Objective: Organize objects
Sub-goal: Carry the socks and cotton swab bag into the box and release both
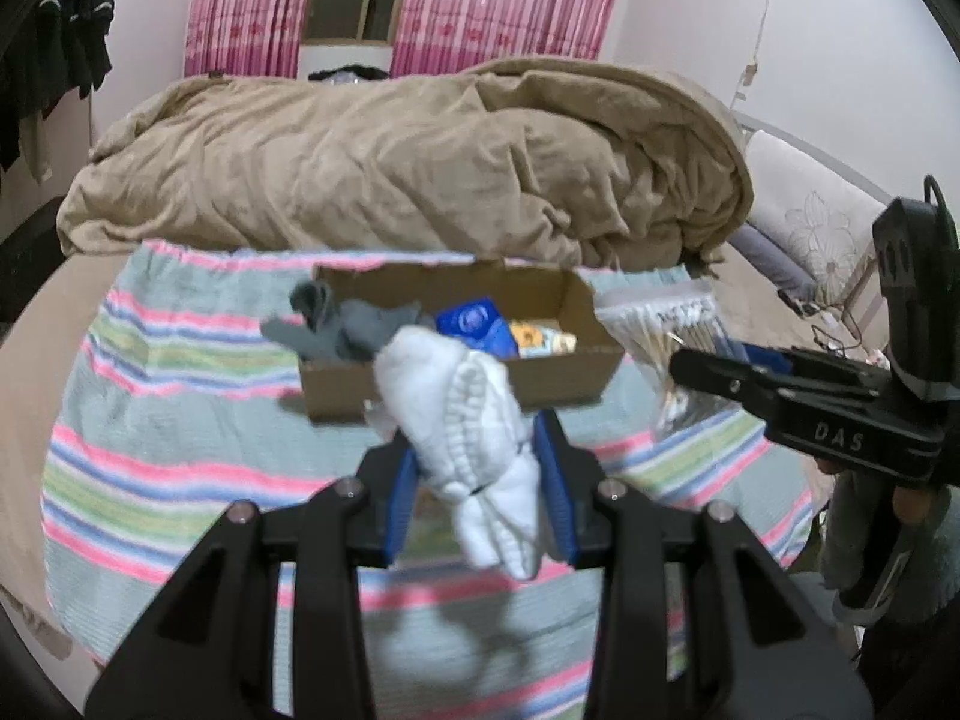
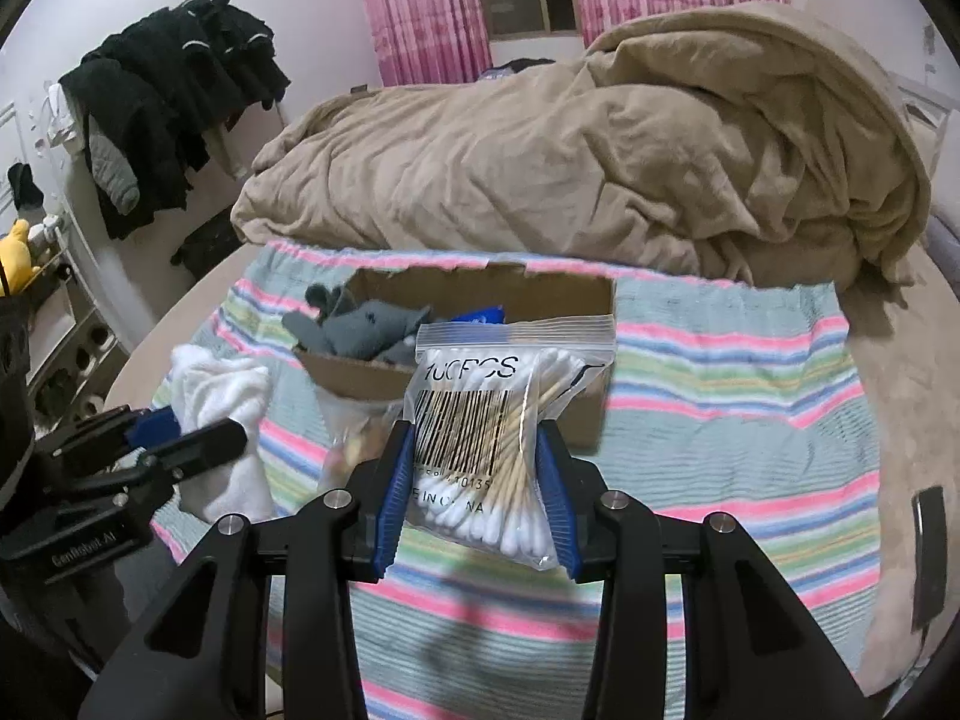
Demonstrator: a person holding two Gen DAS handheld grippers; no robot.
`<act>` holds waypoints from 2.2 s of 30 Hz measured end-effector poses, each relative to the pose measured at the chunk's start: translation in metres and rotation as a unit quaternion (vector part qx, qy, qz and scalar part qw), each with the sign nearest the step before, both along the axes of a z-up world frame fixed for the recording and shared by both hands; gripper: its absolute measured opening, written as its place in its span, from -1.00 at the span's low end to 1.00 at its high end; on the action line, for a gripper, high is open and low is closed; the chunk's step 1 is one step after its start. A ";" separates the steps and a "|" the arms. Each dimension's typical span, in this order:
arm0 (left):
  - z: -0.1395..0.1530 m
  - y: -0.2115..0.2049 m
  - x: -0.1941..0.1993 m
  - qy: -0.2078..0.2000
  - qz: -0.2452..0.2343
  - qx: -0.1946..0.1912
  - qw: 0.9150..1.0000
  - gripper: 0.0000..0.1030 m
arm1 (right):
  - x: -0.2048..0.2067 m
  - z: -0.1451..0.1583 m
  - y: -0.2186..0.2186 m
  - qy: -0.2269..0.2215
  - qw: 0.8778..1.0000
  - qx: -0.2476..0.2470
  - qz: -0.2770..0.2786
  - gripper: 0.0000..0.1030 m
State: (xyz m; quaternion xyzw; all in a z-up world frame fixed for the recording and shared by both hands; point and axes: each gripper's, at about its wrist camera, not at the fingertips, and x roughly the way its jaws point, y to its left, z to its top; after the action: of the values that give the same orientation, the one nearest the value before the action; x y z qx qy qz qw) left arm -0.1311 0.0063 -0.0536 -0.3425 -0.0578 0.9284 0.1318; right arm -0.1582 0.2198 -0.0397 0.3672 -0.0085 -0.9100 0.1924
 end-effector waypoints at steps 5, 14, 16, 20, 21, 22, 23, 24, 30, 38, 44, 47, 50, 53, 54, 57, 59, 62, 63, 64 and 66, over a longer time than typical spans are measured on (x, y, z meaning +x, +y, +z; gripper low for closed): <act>0.013 -0.010 -0.019 0.014 0.001 0.003 1.000 -0.26 | -0.011 0.011 0.002 0.012 1.000 0.001 -0.003 -0.18; 0.012 -0.004 -0.064 0.026 -0.017 0.007 0.999 -0.26 | -0.046 0.006 0.000 0.009 1.000 -0.011 -0.010 -0.18; 0.008 0.000 -0.075 0.022 -0.021 0.007 0.999 -0.26 | -0.055 0.004 0.000 0.005 1.000 -0.017 -0.011 -0.18; -0.002 0.007 -0.100 0.018 -0.035 0.020 0.999 -0.26 | -0.076 -0.003 0.001 -0.004 1.000 -0.024 -0.017 -0.18; -0.006 0.009 -0.109 0.019 -0.039 0.021 0.999 -0.26 | -0.083 -0.006 0.002 -0.009 0.999 -0.029 -0.020 -0.18; -0.008 0.010 -0.113 0.020 -0.041 0.019 0.999 -0.26 | -0.088 -0.008 0.003 -0.012 0.999 -0.035 -0.022 -0.18; -0.012 0.013 -0.121 0.021 -0.043 0.018 0.999 -0.26 | -0.095 -0.011 0.004 -0.014 0.999 -0.042 -0.020 -0.18; -0.015 0.015 -0.128 0.019 -0.044 0.017 0.999 -0.26 | -0.100 -0.013 0.005 -0.015 0.999 -0.045 -0.020 -0.18; -0.047 0.023 -0.166 -0.022 -0.036 0.012 0.999 -0.26 | -0.131 -0.038 0.004 -0.040 0.998 -0.038 -0.026 -0.17; -0.083 0.027 -0.188 -0.065 -0.045 0.021 0.997 -0.24 | -0.153 -0.066 0.000 -0.064 0.997 -0.029 -0.027 -0.17; -0.083 0.023 -0.190 -0.076 -0.046 0.023 0.996 -0.19 | -0.155 -0.067 -0.003 -0.063 0.997 -0.026 -0.023 0.06; -0.075 0.022 -0.185 -0.069 -0.037 0.012 0.997 -0.16 | -0.149 -0.062 -0.007 -0.059 0.998 -0.030 -0.020 0.36; -0.063 0.018 -0.174 -0.065 -0.033 0.015 0.997 -0.01 | -0.141 -0.052 -0.010 -0.050 0.998 -0.029 -0.021 0.43; -0.046 0.011 -0.154 -0.054 -0.025 0.021 0.998 0.24 | -0.129 -0.039 -0.008 -0.040 0.998 -0.030 -0.030 0.43; -0.042 0.009 -0.149 -0.052 -0.024 0.022 0.998 0.30 | -0.123 -0.034 -0.007 -0.037 0.998 -0.033 -0.033 0.44; -0.024 0.000 -0.126 -0.039 -0.014 0.021 0.999 0.38 | -0.105 -0.023 -0.006 -0.030 0.998 -0.042 -0.037 0.44; -0.015 -0.006 -0.114 -0.031 -0.011 0.022 0.999 0.39 | -0.093 -0.017 -0.008 -0.027 0.998 -0.047 -0.038 0.44; -0.001 -0.016 -0.088 -0.022 -0.006 0.025 0.999 0.41 | -0.074 -0.009 -0.012 -0.023 0.998 -0.052 -0.036 0.44; 0.004 -0.020 -0.077 -0.018 -0.005 0.027 0.999 0.41 | -0.066 -0.007 -0.013 -0.022 0.998 -0.056 -0.035 0.44; 0.008 -0.023 -0.068 -0.013 -0.004 0.030 0.999 0.43 | -0.059 -0.005 -0.014 -0.023 0.997 -0.062 -0.034 0.44; 0.015 -0.030 -0.044 -0.005 -0.001 0.034 0.999 0.49 | -0.046 -0.003 -0.016 -0.023 0.997 -0.070 -0.035 0.44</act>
State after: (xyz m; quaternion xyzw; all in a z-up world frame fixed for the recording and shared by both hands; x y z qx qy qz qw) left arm -0.1756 -0.0235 -0.0389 -0.3422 -0.0898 0.9241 0.1441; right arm -0.2042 0.2041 -0.0427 0.3734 -0.0900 -0.9045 0.1854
